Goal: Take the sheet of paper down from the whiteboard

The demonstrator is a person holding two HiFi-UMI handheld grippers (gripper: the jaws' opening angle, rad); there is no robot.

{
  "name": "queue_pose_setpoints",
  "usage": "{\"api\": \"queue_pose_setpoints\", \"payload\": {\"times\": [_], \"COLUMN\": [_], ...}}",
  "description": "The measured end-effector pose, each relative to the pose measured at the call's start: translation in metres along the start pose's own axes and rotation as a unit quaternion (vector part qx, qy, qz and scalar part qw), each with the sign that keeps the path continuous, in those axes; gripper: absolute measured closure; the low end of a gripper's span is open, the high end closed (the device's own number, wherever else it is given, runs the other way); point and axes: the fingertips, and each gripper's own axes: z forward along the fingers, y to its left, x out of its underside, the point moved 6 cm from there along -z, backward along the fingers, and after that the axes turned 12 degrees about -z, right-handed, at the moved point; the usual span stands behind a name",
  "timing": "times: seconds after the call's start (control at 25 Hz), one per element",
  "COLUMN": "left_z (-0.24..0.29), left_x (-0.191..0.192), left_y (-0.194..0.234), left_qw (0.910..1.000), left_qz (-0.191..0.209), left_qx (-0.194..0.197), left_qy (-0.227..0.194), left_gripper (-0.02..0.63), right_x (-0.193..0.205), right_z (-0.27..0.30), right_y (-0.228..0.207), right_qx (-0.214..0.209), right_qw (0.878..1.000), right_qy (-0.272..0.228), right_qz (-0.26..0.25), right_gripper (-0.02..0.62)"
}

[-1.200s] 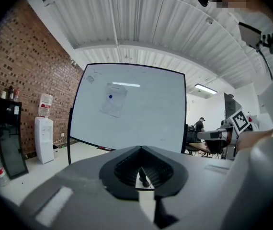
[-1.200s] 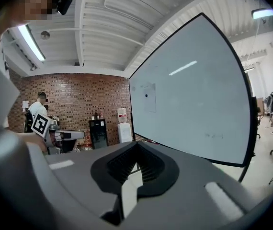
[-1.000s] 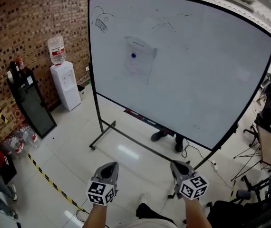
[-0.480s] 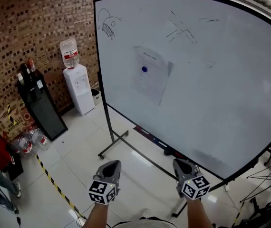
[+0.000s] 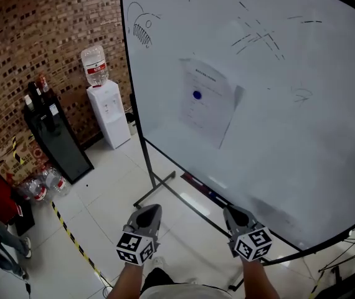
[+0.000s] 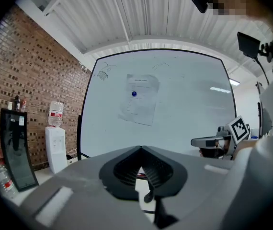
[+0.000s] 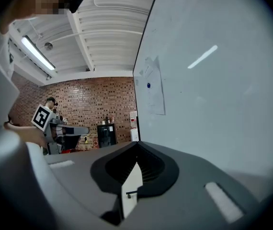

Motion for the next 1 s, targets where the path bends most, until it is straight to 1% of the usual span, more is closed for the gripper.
{"api": "queue_pose_setpoints", "payload": {"times": [0.12,0.2,0.32,0.48,0.6,0.72,0.84,1.0], "left_z": [0.025,0.047,0.085,0.134,0.169,0.199,0.224,0.242], "left_x": [-0.006,-0.011,-0.024,-0.051,-0.074,-0.093,-0.114,-0.152], "left_y": [0.02,0.037,0.06,0.096,0.118,0.133,0.137,0.128], "left_qw": [0.9999,0.9994,0.9975,0.9921,0.9849,0.9763,0.968,0.9549], "left_qz": [-0.006,-0.011,-0.011,0.002,0.012,0.024,0.044,0.066], "left_qx": [0.016,0.032,0.07,0.126,0.173,0.215,0.247,0.288], "left_qy": [-0.003,-0.004,-0.002,0.002,0.007,0.009,-0.004,-0.032], "left_gripper": [0.603,0.603,0.604,0.603,0.603,0.603,0.603,0.603], "right_x": [-0.007,-0.01,-0.019,-0.044,-0.068,-0.083,-0.096,-0.114], "right_z": [0.02,0.035,0.06,0.095,0.119,0.134,0.144,0.143], "right_y": [-0.006,-0.012,-0.027,-0.04,-0.045,-0.043,-0.046,-0.051], "right_qx": [0.009,0.024,0.06,0.116,0.158,0.195,0.223,0.255], "right_qw": [1.0,0.999,0.998,0.992,0.986,0.979,0.972,0.963], "right_qy": [-0.004,-0.004,-0.003,-0.012,-0.024,-0.028,-0.028,-0.026], "right_qz": [-0.018,-0.027,-0.035,-0.045,-0.055,-0.06,-0.068,-0.08], "right_gripper": [0.589,0.589,0.589,0.589,0.589,0.589,0.589,0.589]}}
